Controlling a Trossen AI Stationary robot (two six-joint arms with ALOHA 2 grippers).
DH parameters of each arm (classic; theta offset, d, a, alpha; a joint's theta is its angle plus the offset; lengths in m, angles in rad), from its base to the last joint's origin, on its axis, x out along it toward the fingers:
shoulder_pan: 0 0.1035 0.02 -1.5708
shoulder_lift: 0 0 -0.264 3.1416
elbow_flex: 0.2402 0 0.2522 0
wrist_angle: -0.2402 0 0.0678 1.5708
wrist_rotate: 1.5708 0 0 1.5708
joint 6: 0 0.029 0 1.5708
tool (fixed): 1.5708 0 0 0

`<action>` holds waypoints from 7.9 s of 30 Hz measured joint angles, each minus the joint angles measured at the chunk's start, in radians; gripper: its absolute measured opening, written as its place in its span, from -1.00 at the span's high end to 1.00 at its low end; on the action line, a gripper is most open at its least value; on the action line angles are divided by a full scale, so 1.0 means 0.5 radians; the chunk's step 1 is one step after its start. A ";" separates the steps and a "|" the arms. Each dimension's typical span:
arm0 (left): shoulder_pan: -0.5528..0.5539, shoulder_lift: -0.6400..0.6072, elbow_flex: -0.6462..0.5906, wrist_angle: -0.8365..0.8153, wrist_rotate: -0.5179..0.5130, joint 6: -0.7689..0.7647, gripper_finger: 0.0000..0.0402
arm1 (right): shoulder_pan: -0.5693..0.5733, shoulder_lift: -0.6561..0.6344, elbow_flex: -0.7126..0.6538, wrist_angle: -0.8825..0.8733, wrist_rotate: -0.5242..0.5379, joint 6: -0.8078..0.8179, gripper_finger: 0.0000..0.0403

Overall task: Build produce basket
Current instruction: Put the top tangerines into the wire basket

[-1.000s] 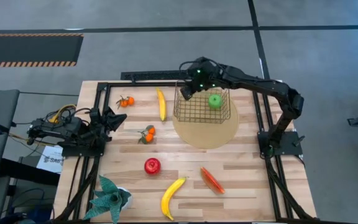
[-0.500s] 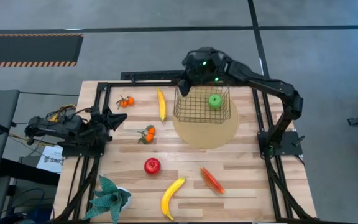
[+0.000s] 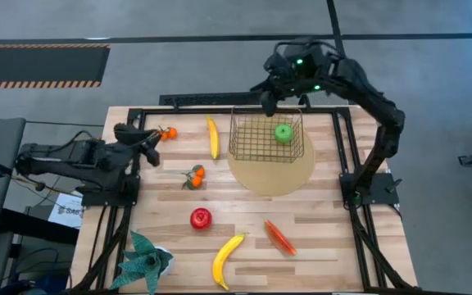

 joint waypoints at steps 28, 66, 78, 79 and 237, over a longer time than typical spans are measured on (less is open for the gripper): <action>1.932 1.047 0.428 -0.532 1.508 0.557 0.16 | -0.044 -0.229 0.070 -0.329 -0.010 -0.276 0.36; 2.238 1.846 0.481 -0.160 1.554 1.244 0.16 | -0.050 -0.220 0.069 -0.315 0.008 -0.192 0.36; 2.244 1.845 0.425 -0.025 1.656 1.262 0.16 | -0.047 -0.220 0.069 -0.315 0.008 -0.155 0.36; 2.250 1.845 0.425 -0.025 1.657 1.263 0.16 | -0.047 -0.220 0.069 -0.315 0.008 -0.154 0.36; 0.983 0.960 0.912 -0.044 1.959 0.922 1.00 | -0.054 0.986 0.070 0.545 -1.193 -0.043 0.13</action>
